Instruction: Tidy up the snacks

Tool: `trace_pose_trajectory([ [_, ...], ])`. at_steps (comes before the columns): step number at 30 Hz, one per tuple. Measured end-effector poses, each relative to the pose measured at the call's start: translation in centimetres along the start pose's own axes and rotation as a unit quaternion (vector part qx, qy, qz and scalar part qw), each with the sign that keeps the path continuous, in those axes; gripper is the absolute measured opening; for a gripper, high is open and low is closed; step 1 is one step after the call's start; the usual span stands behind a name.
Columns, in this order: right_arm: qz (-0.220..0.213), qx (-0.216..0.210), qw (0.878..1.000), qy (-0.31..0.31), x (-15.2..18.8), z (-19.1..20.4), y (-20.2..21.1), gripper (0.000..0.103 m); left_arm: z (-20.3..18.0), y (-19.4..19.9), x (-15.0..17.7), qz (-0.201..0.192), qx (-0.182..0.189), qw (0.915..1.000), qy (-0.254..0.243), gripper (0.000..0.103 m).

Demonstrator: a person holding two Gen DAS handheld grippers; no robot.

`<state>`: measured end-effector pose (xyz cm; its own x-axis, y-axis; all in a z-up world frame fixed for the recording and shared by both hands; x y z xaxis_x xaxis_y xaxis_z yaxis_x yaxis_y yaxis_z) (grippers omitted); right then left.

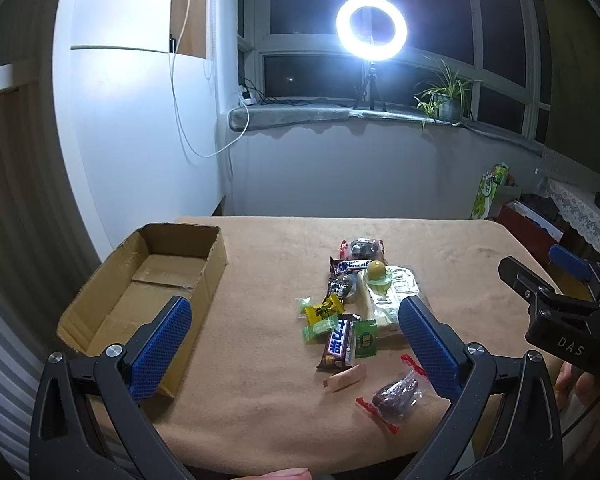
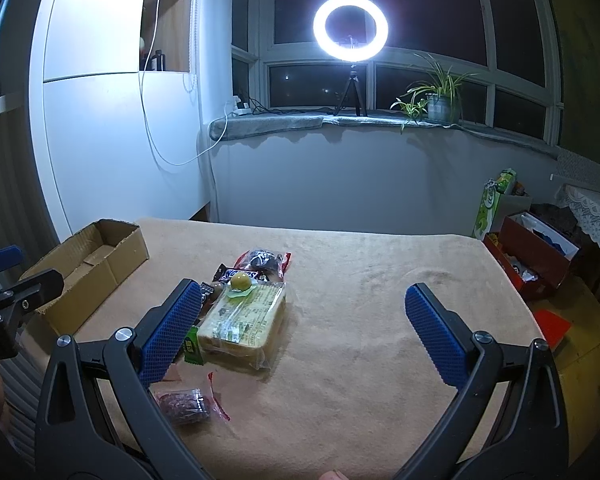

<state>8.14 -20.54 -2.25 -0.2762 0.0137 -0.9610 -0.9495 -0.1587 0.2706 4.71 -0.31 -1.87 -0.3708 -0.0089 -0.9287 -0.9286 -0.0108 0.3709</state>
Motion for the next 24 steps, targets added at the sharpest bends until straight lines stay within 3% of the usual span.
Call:
trace_pose_trajectory([
  [24,0.006,0.000,1.000,0.001,0.56,-0.30,0.25,0.103,0.24,-0.18,0.50,0.003,-0.002,1.0000,-0.001,0.103],
])
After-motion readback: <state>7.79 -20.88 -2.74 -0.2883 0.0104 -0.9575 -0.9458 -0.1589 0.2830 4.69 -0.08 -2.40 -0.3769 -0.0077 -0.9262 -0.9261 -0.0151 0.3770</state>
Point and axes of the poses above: each gripper's, at about its wrist camera, not at the fingertips, and y roughly against the way its jaws point, z to its left, x to its underside, the point moved 10 cm from there along -y, roughly the way its jaws point, and after that the axes turned 10 degrees about -z, right-handed, at the moved point
